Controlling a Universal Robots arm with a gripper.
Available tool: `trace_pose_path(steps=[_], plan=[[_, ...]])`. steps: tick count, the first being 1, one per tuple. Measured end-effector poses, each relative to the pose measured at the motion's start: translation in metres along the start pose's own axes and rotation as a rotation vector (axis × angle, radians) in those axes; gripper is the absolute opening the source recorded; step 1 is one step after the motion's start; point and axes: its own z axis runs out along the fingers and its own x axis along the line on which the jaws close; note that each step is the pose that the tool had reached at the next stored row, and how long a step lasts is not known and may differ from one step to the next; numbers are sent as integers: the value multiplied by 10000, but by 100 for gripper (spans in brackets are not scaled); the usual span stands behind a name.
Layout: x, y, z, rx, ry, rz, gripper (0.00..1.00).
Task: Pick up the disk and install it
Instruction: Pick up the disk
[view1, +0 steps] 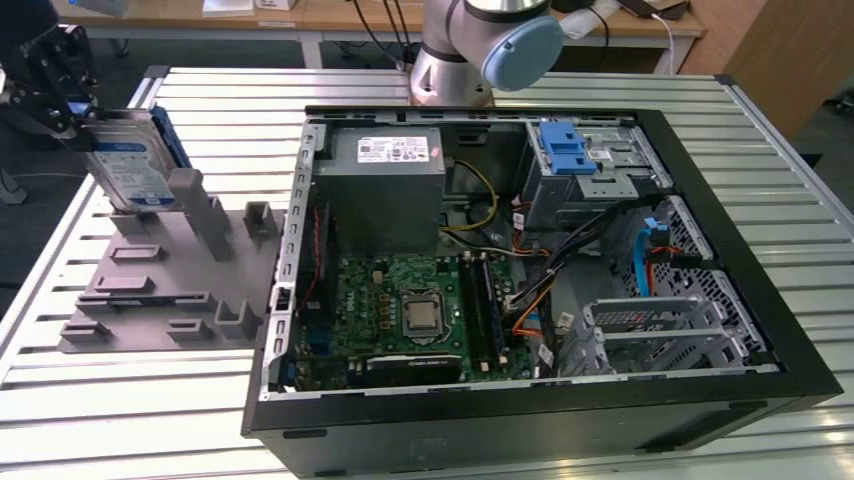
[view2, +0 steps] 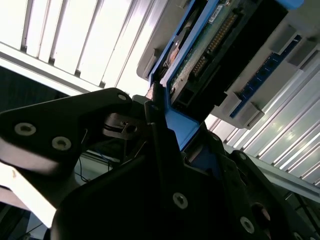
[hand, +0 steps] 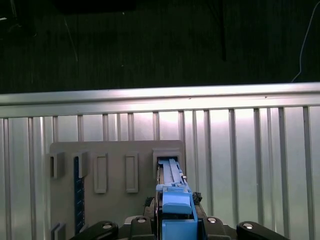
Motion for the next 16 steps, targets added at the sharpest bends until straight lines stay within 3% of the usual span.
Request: trace_pose_path(steps=[8,16], plan=[[-1,0,-105,0,0,0,36],[-1,0,-113,0,0,0,36]])
